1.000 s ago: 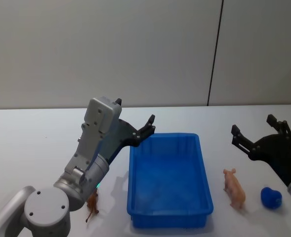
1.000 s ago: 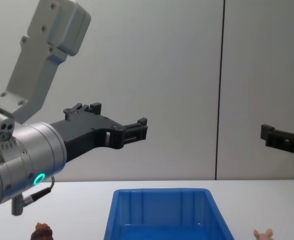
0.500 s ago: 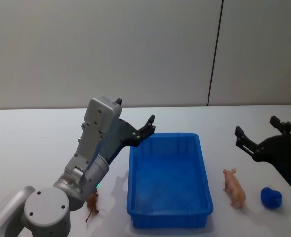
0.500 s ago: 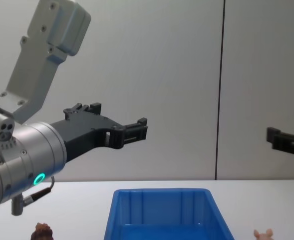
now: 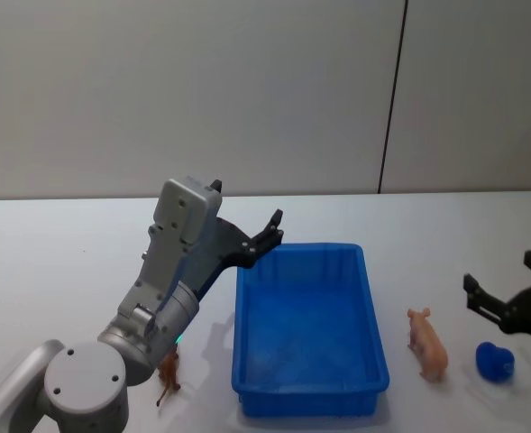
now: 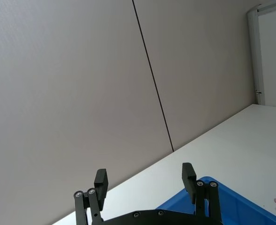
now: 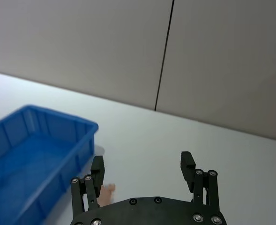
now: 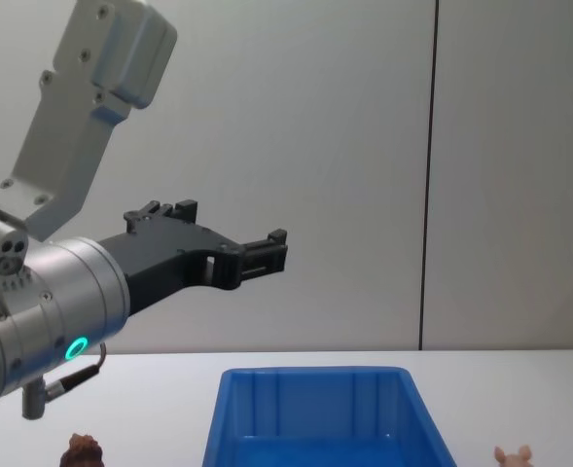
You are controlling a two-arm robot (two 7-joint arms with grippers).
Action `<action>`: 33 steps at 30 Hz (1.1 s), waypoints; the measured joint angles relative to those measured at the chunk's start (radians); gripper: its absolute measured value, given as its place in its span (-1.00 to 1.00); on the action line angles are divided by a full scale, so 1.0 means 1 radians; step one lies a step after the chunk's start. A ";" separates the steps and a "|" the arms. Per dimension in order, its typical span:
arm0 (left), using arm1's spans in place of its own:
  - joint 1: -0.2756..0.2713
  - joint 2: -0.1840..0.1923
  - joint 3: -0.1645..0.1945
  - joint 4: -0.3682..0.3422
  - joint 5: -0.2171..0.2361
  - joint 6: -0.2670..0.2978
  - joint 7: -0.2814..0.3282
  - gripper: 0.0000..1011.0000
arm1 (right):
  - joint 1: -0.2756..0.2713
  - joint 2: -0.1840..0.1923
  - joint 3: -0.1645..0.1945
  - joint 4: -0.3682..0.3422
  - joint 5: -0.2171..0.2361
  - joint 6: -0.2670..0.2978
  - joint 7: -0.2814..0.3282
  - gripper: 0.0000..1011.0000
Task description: Pick up the two dolls from the table and place them into the box.
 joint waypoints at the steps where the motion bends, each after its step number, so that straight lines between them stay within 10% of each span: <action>1: 0.000 0.000 0.000 0.000 0.000 0.000 0.000 0.98 | -0.006 0.007 0.003 0.002 -0.003 0.010 0.004 0.98; 33: 0.000 0.000 0.000 0.000 0.000 0.000 0.000 0.98 | 0.011 0.015 -0.011 0.174 -0.088 0.179 0.076 0.98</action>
